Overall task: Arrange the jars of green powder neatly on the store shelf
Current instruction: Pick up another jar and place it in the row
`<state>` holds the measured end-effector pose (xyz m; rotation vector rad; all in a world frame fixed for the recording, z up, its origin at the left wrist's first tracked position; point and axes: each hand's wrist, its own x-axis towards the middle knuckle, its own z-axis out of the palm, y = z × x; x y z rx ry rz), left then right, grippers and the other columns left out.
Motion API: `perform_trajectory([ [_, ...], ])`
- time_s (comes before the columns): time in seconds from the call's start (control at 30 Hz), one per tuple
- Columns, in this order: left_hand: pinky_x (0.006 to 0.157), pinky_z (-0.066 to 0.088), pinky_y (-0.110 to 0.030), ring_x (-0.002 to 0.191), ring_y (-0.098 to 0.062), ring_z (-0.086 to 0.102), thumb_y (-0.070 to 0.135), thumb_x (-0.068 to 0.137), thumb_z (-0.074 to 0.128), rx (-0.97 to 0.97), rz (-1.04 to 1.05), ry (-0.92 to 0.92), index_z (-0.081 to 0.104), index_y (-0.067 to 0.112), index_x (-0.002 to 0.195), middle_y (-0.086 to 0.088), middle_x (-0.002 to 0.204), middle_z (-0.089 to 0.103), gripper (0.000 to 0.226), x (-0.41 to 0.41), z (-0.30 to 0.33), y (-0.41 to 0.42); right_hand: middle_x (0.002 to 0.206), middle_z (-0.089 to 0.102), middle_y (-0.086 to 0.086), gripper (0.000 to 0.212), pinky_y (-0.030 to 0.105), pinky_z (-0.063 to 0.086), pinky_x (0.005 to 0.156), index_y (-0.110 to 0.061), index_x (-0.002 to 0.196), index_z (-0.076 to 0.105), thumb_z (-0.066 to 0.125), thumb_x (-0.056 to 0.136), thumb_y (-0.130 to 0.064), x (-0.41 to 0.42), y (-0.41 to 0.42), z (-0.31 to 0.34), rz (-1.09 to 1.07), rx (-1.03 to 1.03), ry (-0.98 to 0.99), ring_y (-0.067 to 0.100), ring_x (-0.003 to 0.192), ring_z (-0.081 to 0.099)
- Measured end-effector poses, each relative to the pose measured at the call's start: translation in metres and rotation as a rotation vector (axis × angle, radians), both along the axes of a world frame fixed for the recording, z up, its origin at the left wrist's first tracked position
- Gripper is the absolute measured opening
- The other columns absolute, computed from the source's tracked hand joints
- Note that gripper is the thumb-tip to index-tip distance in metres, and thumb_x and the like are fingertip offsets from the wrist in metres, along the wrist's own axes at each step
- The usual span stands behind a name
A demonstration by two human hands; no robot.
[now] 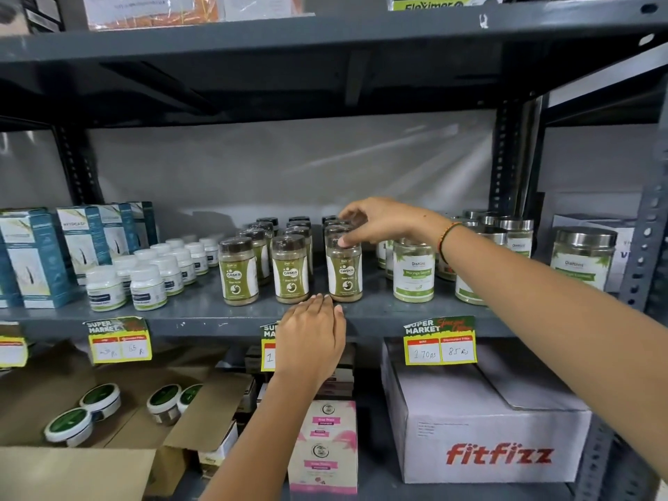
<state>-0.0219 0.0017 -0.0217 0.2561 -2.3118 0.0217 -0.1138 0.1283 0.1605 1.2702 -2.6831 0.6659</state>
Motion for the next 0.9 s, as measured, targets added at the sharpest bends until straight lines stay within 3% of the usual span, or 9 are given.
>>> perform_trajectory([
  [0.1, 0.093, 0.046, -0.034, 0.106, -0.019, 0.064, 0.035, 0.096, 0.032, 0.013, -0.007, -0.017, 0.07, 0.009, 0.11, -0.006, 0.112, 0.07, 0.047, 0.001, 0.002, 0.001, 0.132, 0.058, 0.004, 0.059, 0.031, 0.058, 0.085, -0.02, 0.137, 0.055, 0.075, 0.084, -0.038, 0.009, 0.018, 0.002, -0.006, -0.105, 0.004, 0.021, 0.11, 0.063],
  [0.4, 0.089, 0.048, -0.035, 0.102, -0.023, 0.065, 0.032, 0.095, 0.035, 0.048, -0.018, -0.023, 0.07, 0.008, 0.105, -0.008, 0.109, 0.071, 0.044, 0.005, 0.005, 0.005, 0.116, 0.067, -0.003, 0.047, 0.031, 0.047, 0.098, -0.021, 0.123, 0.068, 0.073, 0.083, -0.044, 0.016, 0.105, 0.008, -0.196, -0.257, 0.245, 0.012, 0.106, 0.061],
  [0.6, 0.084, 0.05, -0.036, 0.099, -0.024, 0.065, 0.032, 0.095, 0.037, 0.045, -0.016, -0.033, 0.071, 0.009, 0.104, -0.008, 0.107, 0.071, 0.042, 0.006, 0.004, 0.004, 0.117, 0.068, 0.005, 0.048, 0.043, 0.054, 0.089, -0.023, 0.119, 0.066, 0.066, 0.081, -0.053, -0.009, 0.176, 0.013, -0.548, 0.063, 0.381, 0.029, 0.105, 0.064],
  [0.73, 0.084, 0.05, -0.037, 0.099, -0.025, 0.066, 0.033, 0.095, 0.036, 0.032, -0.012, -0.042, 0.071, 0.008, 0.105, -0.009, 0.107, 0.071, 0.044, 0.004, 0.003, 0.003, 0.113, 0.066, 0.009, 0.055, 0.041, 0.049, 0.078, -0.02, 0.118, 0.065, 0.053, 0.087, -0.064, -0.016, 0.207, 0.014, -0.801, 0.4, 0.48, 0.034, 0.105, 0.063],
  [0.8, 0.084, 0.05, -0.036, 0.099, -0.024, 0.066, 0.033, 0.095, 0.036, 0.025, -0.015, -0.047, 0.07, 0.008, 0.105, -0.008, 0.107, 0.071, 0.044, 0.003, 0.003, 0.003, 0.118, 0.066, 0.005, 0.071, 0.041, 0.044, 0.087, -0.022, 0.123, 0.064, 0.037, 0.086, -0.076, -0.018, 0.212, 0.013, -0.92, 0.601, 0.458, 0.029, 0.112, 0.061],
  [0.9, 0.084, 0.05, -0.036, 0.1, -0.023, 0.065, 0.032, 0.095, 0.037, 0.019, -0.013, -0.046, 0.07, 0.009, 0.104, -0.007, 0.107, 0.071, 0.042, 0.002, 0.002, 0.001, 0.131, 0.062, 0.0, 0.082, 0.045, 0.023, 0.111, -0.024, 0.129, 0.061, 0.016, 0.087, -0.079, -0.022, 0.214, 0.01, -0.996, 0.809, 0.452, 0.024, 0.128, 0.052],
])
